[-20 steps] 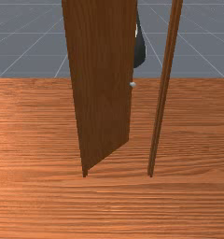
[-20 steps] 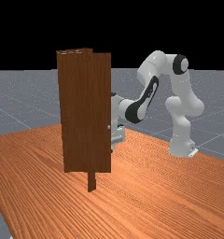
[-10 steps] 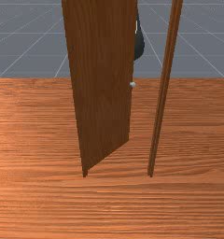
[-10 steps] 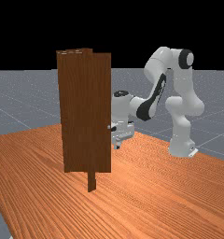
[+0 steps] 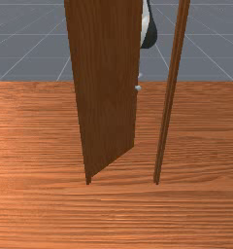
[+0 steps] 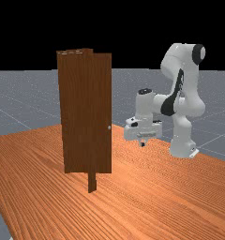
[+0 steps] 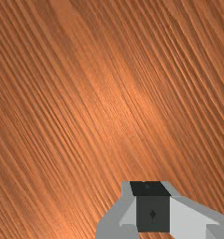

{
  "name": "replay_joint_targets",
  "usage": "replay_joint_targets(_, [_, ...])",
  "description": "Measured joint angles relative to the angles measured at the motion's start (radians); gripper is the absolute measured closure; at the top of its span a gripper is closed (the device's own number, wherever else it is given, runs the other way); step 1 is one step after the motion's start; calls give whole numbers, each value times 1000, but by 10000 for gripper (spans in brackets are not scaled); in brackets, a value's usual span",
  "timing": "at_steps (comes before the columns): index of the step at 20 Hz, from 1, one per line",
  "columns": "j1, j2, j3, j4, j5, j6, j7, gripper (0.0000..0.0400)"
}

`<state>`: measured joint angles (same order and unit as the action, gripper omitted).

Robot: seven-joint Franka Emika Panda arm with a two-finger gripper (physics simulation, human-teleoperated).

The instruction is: Open the door

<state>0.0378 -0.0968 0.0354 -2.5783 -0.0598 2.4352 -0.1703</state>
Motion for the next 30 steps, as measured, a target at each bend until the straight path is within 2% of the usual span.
replay_joint_targets(2, [83,63,106,79,33,-17,427,400])
replay_joint_targets(4, [216,173,163,225,22,-59,695,400])
replay_joint_targets(5, [270,223,178,294,6,-87,693,400])
replay_joint_targets(7, [312,277,215,369,-39,-117,480,400])
replay_joint_targets(9, [293,363,235,492,-93,-144,152,400])
replay_joint_targets(10, [278,455,236,633,-120,-190,38,400])
replay_joint_targets(11, [275,589,227,851,-142,-273,-33,400])
replay_joint_targets(12, [303,807,202,1237,-151,-437,-71,400])
replay_joint_targets(13, [314,853,162,1311,-114,-476,166,400])
replay_joint_targets(16, [308,856,158,1310,-114,-477,166,400])
replay_joint_targets(18, [346,1148,145,1848,-125,-714,42,400])
replay_joint_targets(19, [313,1052,163,1655,-135,-628,-17,400])
replay_joint_targets(21, [241,954,182,1474,-146,-546,-161,400])
replay_joint_targets(24, [88,813,187,1232,-143,-435,-389,400])
replay_joint_targets(26, [-21,754,176,1136,-135,-387,-540,400])
replay_joint_targets(30, [-100,687,238,1018,-130,-342,-917,400])
